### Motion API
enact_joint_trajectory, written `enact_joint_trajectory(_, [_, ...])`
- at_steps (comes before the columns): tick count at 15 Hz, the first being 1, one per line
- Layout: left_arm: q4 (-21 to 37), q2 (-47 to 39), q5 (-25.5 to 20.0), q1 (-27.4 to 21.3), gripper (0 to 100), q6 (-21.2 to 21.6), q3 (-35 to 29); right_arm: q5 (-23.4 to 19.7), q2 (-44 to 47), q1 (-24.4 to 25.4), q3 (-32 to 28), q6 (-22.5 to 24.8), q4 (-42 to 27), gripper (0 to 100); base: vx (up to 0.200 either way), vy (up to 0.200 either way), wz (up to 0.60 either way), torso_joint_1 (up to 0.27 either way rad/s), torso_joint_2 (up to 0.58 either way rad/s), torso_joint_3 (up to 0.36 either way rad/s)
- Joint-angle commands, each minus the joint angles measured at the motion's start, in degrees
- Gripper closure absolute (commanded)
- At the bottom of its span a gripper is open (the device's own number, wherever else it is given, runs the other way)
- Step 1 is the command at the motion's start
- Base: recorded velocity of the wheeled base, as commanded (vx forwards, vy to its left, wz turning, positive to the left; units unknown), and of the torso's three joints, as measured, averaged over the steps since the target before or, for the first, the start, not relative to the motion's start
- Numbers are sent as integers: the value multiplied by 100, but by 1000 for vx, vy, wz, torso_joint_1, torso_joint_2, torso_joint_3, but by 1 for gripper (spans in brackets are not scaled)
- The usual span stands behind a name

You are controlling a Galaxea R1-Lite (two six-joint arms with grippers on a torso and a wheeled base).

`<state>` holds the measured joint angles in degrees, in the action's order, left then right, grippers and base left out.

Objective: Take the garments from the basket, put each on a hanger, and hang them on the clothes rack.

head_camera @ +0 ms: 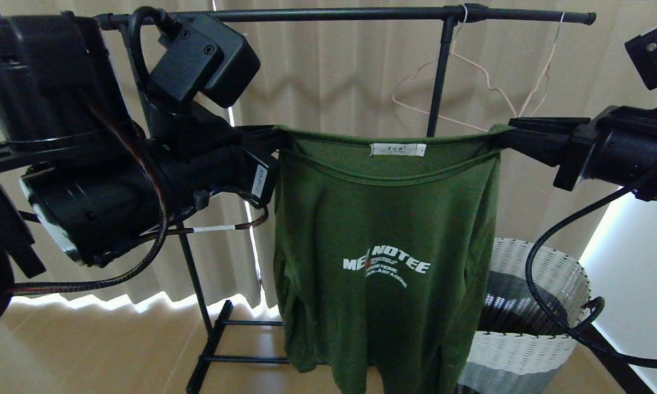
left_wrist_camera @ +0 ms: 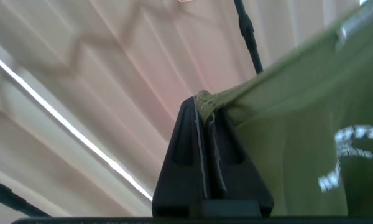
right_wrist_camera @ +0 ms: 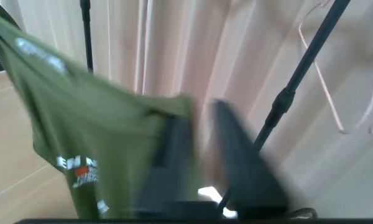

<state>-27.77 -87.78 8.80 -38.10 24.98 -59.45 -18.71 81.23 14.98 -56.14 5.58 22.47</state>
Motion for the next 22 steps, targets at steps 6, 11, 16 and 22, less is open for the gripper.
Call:
enact_joint_trajectory(6, [8, -28, 447, 118, 100, -2, 109, -54, -863, 49, 973, 4, 21, 0, 0, 0, 0, 0, 0, 0])
enact_joint_trajectory(11, [26, -37, 605, 259, 100, -2, 171, -36, -1258, 260, 1228, 13, 21, 0, 0, 0, 0, 0, 0, 0])
enact_joint_trajectory(16, [35, -46, 930, 294, 100, 7, 276, -27, -1522, 453, 1632, 145, 12, 0, 0, 0, 0, 0, 0, 0])
enact_joint_trajectory(22, [52, 499, 1009, 681, 100, 174, 760, 632, -1636, 224, 2204, 989, 21, 0, 0, 0, 0, 0, 0, 0])
